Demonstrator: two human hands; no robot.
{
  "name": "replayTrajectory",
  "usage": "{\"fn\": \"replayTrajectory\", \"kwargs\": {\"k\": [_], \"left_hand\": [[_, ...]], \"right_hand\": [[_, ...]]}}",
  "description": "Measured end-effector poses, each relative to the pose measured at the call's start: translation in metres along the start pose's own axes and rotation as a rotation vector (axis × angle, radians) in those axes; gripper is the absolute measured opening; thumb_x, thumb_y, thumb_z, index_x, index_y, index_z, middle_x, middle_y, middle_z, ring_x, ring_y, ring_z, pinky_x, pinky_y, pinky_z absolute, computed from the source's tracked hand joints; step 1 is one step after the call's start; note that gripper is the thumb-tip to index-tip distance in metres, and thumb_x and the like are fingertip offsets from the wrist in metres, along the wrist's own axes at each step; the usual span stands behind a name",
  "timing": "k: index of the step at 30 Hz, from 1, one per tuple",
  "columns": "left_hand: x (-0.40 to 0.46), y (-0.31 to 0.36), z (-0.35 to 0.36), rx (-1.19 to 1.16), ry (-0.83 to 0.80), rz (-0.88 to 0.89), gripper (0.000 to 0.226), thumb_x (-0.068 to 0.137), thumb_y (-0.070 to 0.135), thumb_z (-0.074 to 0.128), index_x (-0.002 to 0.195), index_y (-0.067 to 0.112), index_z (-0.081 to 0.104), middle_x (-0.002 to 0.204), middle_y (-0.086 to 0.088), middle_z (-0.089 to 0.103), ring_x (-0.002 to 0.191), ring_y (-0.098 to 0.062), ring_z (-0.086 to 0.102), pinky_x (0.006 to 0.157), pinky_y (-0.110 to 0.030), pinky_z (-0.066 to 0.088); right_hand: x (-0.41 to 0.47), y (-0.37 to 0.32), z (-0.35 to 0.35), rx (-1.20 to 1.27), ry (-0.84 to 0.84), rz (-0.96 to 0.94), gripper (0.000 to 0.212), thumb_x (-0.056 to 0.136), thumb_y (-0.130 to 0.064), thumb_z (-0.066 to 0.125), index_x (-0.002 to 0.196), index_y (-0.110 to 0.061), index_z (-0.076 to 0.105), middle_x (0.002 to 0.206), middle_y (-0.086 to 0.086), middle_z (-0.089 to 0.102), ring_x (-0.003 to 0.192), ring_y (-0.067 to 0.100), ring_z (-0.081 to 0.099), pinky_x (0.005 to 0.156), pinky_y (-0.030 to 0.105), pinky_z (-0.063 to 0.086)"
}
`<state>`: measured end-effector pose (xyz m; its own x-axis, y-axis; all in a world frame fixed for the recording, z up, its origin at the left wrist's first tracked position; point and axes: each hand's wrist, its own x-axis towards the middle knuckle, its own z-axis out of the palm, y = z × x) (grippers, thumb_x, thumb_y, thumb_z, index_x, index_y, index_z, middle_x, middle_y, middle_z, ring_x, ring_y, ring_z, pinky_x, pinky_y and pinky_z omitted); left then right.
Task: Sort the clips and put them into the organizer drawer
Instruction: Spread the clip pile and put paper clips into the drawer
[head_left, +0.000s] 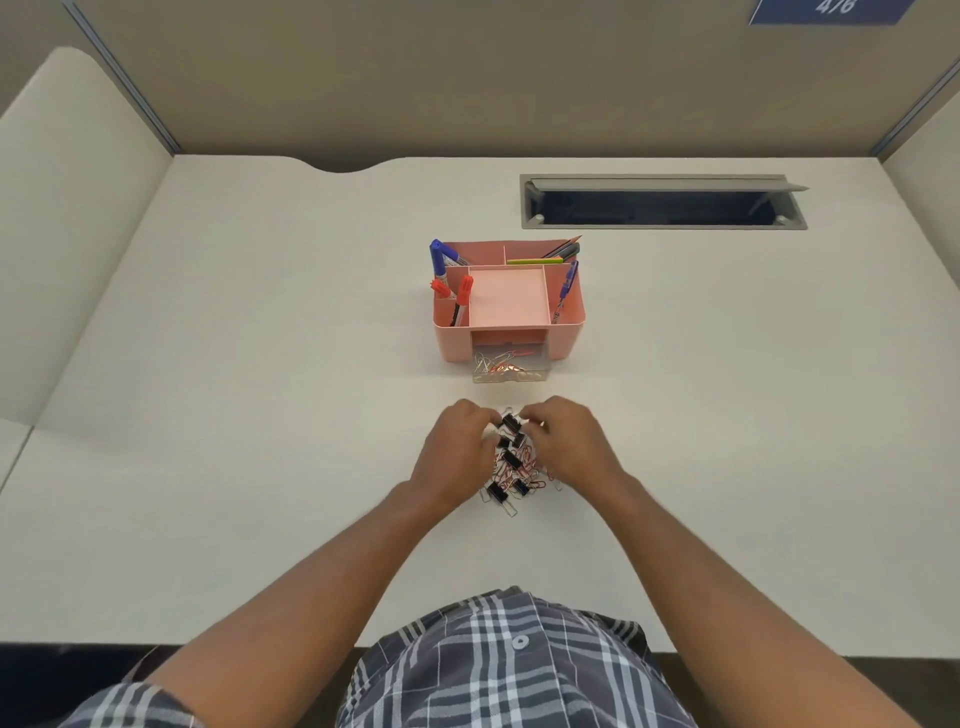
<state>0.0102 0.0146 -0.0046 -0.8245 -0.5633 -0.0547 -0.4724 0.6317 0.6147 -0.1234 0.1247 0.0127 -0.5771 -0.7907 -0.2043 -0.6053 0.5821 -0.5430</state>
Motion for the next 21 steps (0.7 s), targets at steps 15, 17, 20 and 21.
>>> {"fn": "replayTrajectory", "kwargs": {"k": [15, 17, 20, 21], "left_hand": [[0.009, -0.008, 0.008, 0.163, -0.153, 0.083, 0.008, 0.09, 0.011, 0.056, 0.094, 0.011, 0.063, 0.095, -0.007, 0.056, 0.092, -0.026, 0.052, 0.073, -0.032, 0.04], [0.01, -0.008, 0.006, 0.144, -0.154, 0.069, 0.005, 0.091, 0.011, 0.057, 0.092, 0.013, 0.062, 0.095, -0.006, 0.057, 0.092, -0.025, 0.052, 0.075, -0.032, 0.042], [0.009, -0.007, 0.006, 0.131, -0.142, 0.042, 0.01, 0.092, 0.009, 0.055, 0.098, 0.014, 0.061, 0.097, -0.005, 0.058, 0.094, -0.024, 0.053, 0.078, -0.035, 0.045], [0.009, -0.007, 0.006, 0.131, -0.126, 0.039, 0.014, 0.093, 0.009, 0.053, 0.103, 0.013, 0.061, 0.1, -0.005, 0.059, 0.095, -0.024, 0.053, 0.08, -0.035, 0.045]], "right_hand": [[0.013, -0.011, 0.025, -0.007, 0.034, 0.089, 0.012, 0.086, -0.019, 0.058, 0.095, -0.012, 0.061, 0.097, 0.008, 0.06, 0.09, 0.027, 0.057, 0.074, 0.035, 0.046], [0.013, -0.006, 0.02, 0.049, 0.066, 0.118, 0.014, 0.084, -0.019, 0.059, 0.097, -0.013, 0.062, 0.098, 0.005, 0.06, 0.089, 0.024, 0.058, 0.077, 0.035, 0.048], [0.011, 0.005, 0.012, 0.089, 0.122, 0.165, 0.021, 0.084, -0.019, 0.059, 0.104, -0.014, 0.062, 0.1, 0.004, 0.061, 0.091, 0.022, 0.06, 0.079, 0.035, 0.05], [0.01, 0.009, 0.01, 0.082, 0.132, 0.175, 0.026, 0.084, -0.019, 0.059, 0.109, -0.014, 0.061, 0.102, 0.005, 0.061, 0.094, 0.023, 0.06, 0.08, 0.036, 0.05]]}}
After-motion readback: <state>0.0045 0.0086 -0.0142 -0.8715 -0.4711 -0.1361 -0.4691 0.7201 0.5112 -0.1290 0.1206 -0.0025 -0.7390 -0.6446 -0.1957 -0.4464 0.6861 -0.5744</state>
